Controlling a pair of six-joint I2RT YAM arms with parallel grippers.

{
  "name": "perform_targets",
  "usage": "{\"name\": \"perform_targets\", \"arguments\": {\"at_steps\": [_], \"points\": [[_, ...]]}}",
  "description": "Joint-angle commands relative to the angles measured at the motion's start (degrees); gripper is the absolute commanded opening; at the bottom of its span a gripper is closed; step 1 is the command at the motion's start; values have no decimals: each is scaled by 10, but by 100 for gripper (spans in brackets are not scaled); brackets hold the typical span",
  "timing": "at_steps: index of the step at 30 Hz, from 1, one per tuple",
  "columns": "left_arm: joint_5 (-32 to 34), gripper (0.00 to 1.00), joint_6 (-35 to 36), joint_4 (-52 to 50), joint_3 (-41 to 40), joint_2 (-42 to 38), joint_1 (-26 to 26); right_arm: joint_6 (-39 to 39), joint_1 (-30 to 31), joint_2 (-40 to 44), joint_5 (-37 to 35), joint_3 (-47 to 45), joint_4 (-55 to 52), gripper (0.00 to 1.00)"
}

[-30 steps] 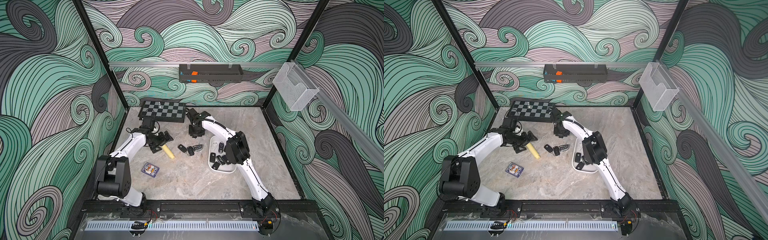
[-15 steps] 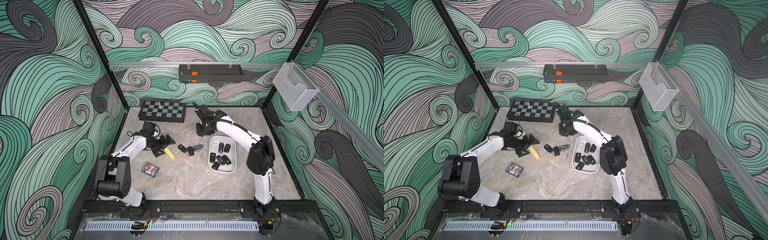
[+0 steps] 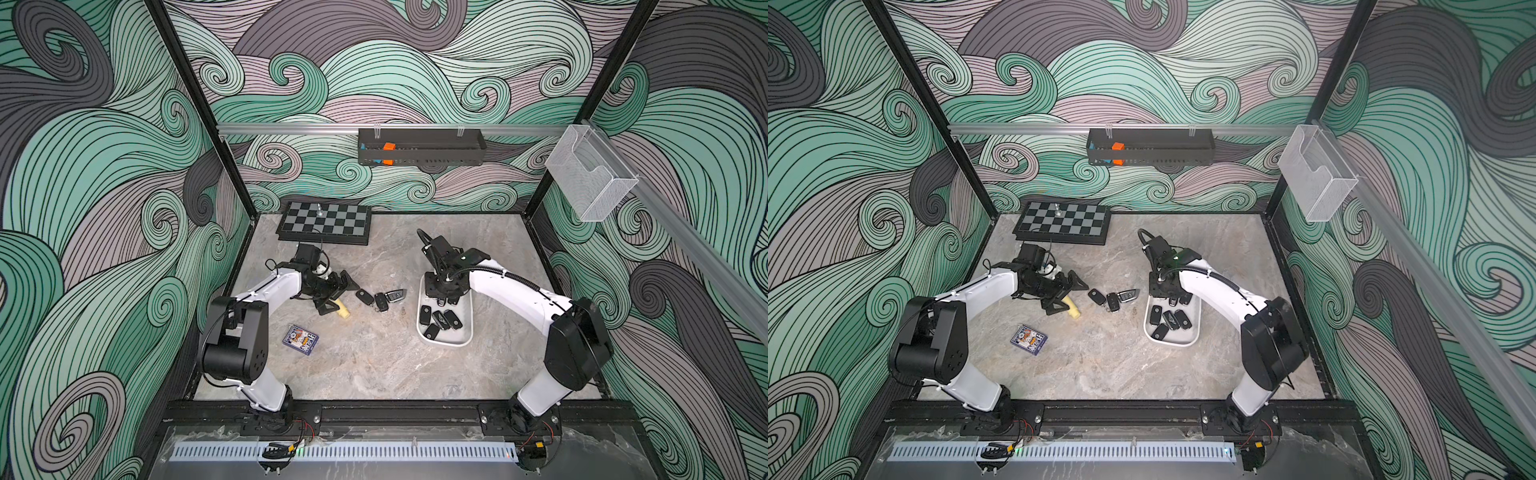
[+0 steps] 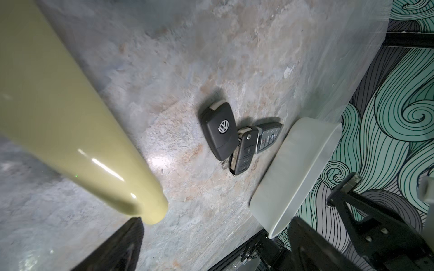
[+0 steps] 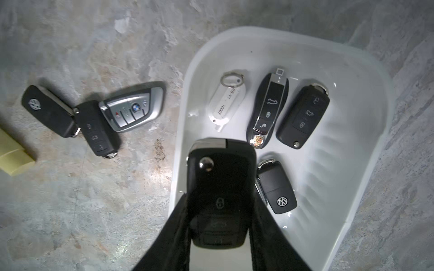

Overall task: Place the car key into the storage box
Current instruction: Place the car key in the storage box.

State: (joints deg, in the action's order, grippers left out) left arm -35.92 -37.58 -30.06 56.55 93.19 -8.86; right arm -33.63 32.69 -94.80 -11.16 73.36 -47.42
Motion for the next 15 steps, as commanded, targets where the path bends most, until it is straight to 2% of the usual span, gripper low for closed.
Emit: {"name": "perform_targets", "arguments": {"at_steps": [1, 6, 15], "points": [[-11, 97, 3, 1, 22, 3, -9, -25, -16, -3, 13, -21, 32, 34], [7, 97, 10, -16, 20, -13, -10, -28, -42, -37, 48, -31, 69, 33], [38, 97, 40, -37, 12, -67, -11, -20, -50, -123, 66, 20, 76, 34]]}}
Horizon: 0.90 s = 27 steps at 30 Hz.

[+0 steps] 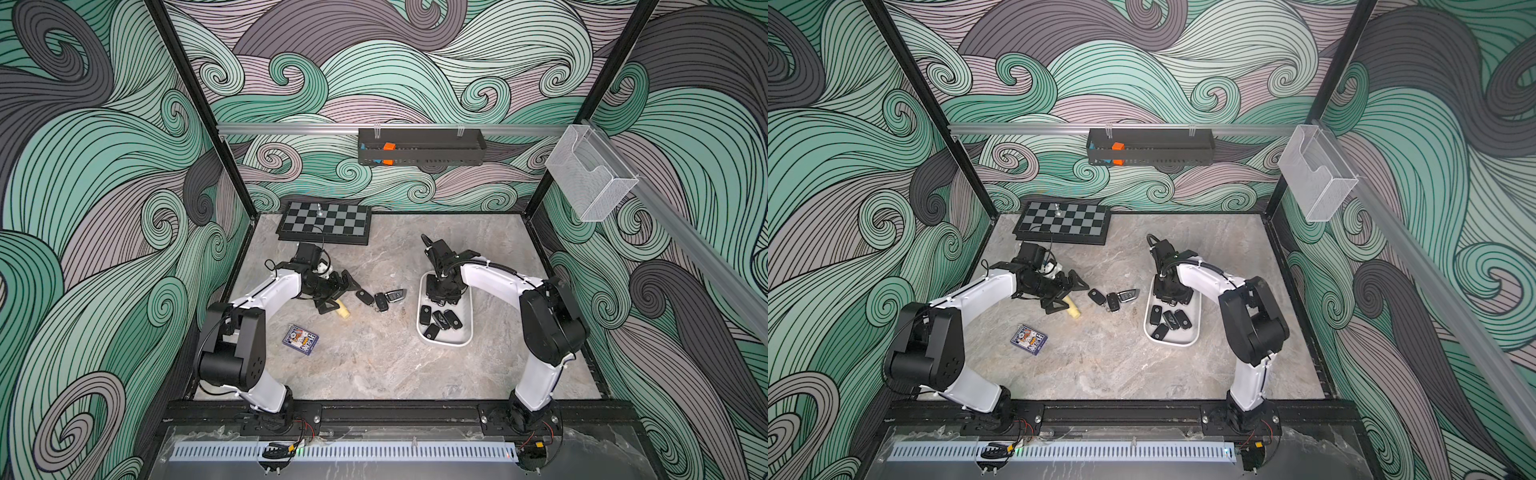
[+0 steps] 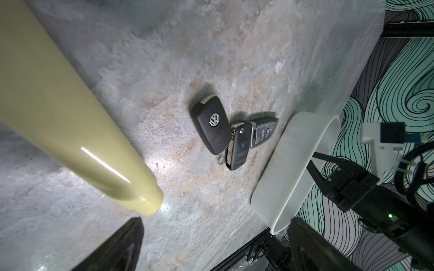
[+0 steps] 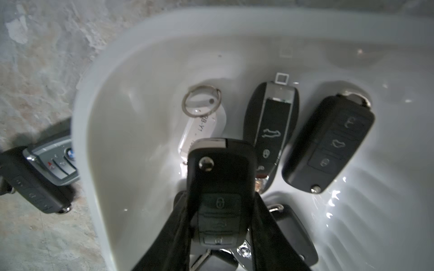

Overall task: Place the car key into the storage box
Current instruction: Place the car key in the storage box.

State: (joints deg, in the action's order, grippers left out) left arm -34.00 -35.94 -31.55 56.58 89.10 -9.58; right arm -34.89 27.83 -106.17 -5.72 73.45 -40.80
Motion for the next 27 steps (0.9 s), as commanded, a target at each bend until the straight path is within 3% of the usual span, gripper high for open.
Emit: {"name": "perform_targets", "arguments": {"at_steps": [1, 6, 13, 20, 27], "points": [[21, 97, 24, -22, 10, -31, -3, -8, -1, -15, 13, 22, 10, 34], [32, 97, 25, -19, 0, -51, -3, -10, -3, -27, 15, 22, 11, 36], [31, 97, 26, -23, 1, -55, -3, -11, -5, -14, 14, 19, 10, 51], [37, 97, 23, -23, -2, -71, -3, 6, -5, 55, 14, 9, 10, 56], [49, 97, 26, -30, -4, -71, -3, 17, 13, 139, 63, -33, 35, 60]]}}
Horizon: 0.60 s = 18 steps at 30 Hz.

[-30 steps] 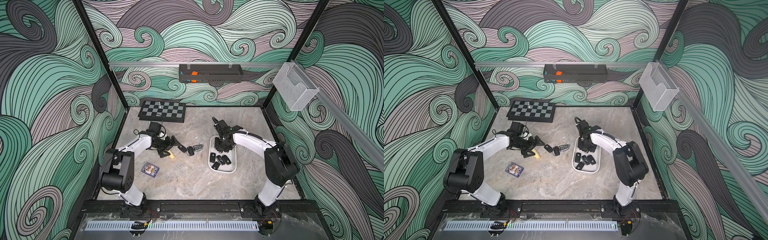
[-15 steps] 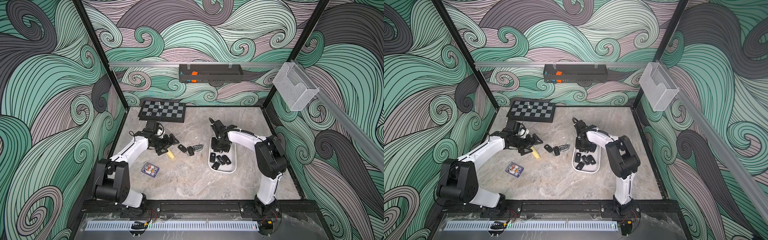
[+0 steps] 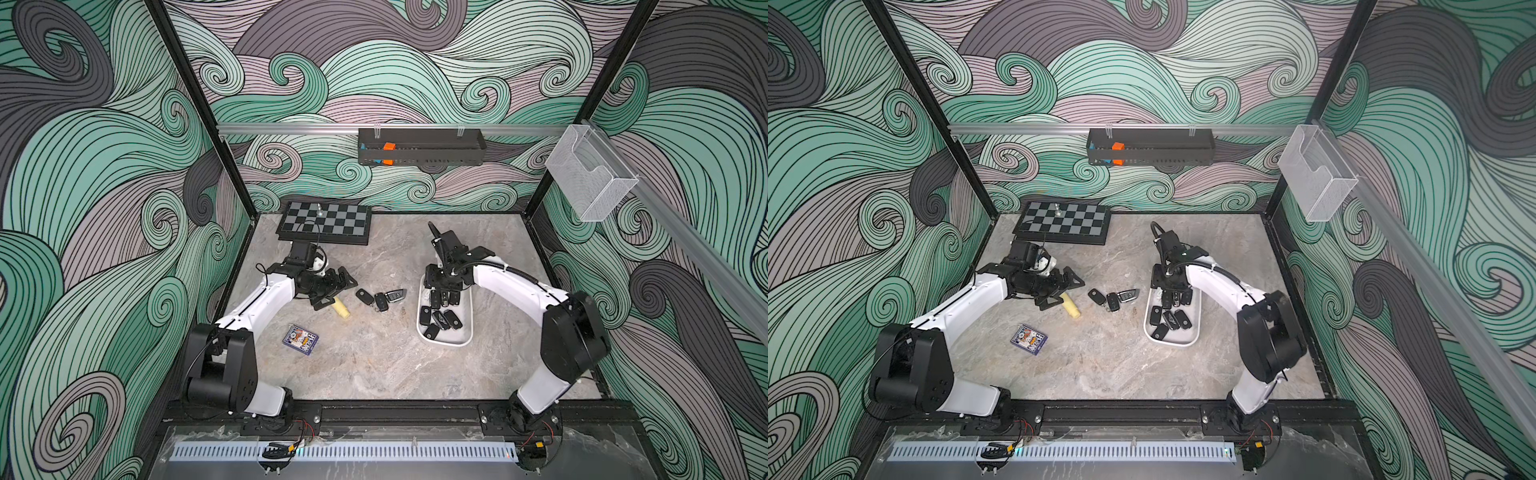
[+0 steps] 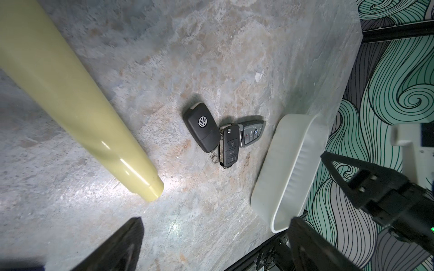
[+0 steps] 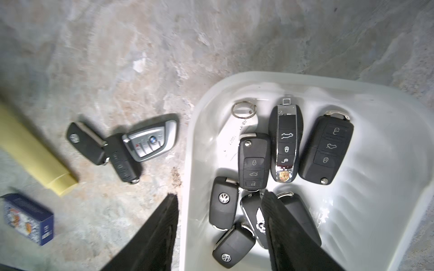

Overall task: Place the car key into the storage box
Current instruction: Place the car key in the storage box.

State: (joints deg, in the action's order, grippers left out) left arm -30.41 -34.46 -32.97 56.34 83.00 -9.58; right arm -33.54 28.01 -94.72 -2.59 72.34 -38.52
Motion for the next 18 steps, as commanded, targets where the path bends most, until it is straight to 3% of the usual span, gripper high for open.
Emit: {"name": "perform_targets", "arguments": {"at_steps": [1, 10, 18], "points": [[18, 97, 11, -19, -2, -10, -3, 3, 18, 33, 38, -27, 19, 61], [44, 97, 5, -42, -10, -1, 6, 0, 106, 37, 71, -28, 50, 62], [62, 97, 4, -56, -25, -11, 28, 3, 150, -46, 90, 24, 59, 61]]}}
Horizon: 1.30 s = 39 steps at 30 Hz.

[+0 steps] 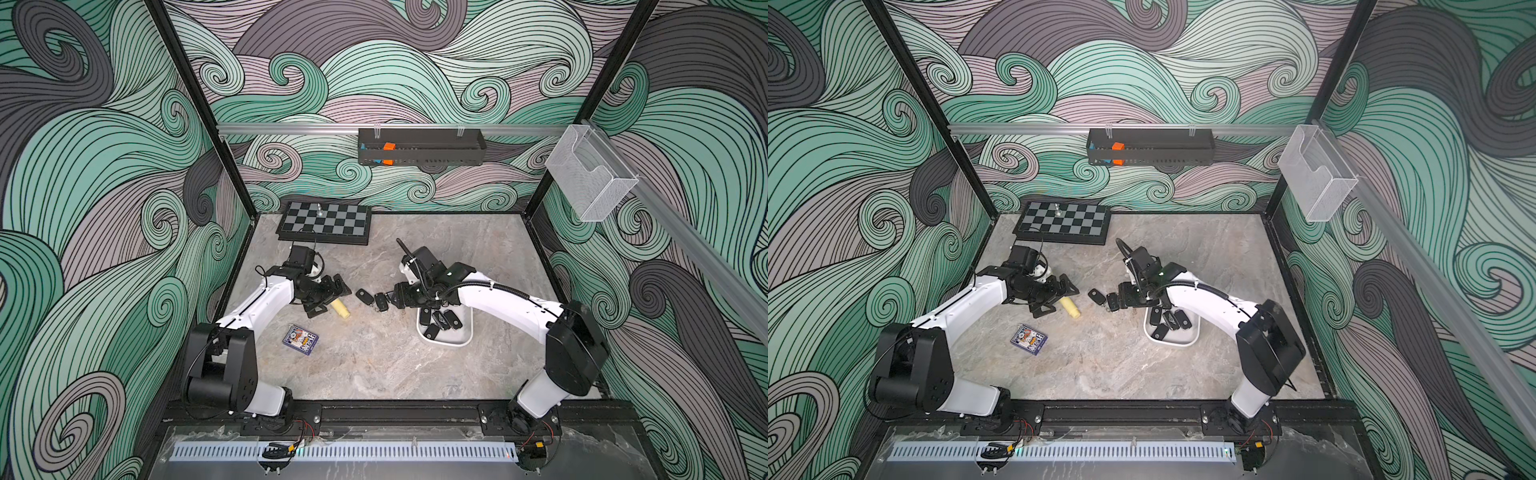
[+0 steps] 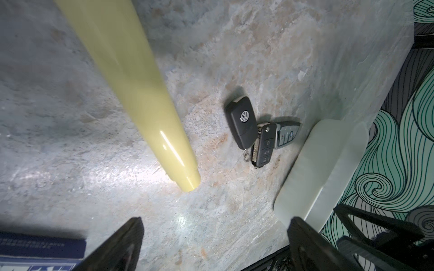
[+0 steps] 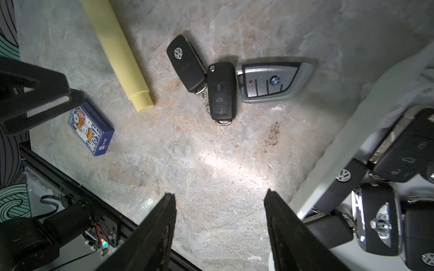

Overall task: Place the car key into the storage box
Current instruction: Place the car key in the storage box, then pick up the car key from the center of the board.

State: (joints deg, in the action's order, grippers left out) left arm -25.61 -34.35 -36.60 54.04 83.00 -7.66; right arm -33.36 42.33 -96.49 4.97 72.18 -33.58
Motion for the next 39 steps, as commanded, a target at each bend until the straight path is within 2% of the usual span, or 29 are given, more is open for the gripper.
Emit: {"name": "perform_targets", "arguments": {"at_steps": [1, 5, 11, 25, 39], "points": [[15, 97, 4, -20, -3, -12, 11, 5, 9, -41, 16, 33, 6, 62], [16, 97, 8, -26, -5, -31, 23, 21, 19, -91, 18, 73, -14, 61], [17, 97, 9, -27, -7, -37, 37, 18, 28, -154, -17, 120, -43, 61], [12, 97, 4, -23, -7, -36, 56, 34, 33, -258, -54, 204, -103, 58], [6, 97, 4, -22, 0, -30, 74, 59, 39, -339, -111, 302, -160, 49]]}}
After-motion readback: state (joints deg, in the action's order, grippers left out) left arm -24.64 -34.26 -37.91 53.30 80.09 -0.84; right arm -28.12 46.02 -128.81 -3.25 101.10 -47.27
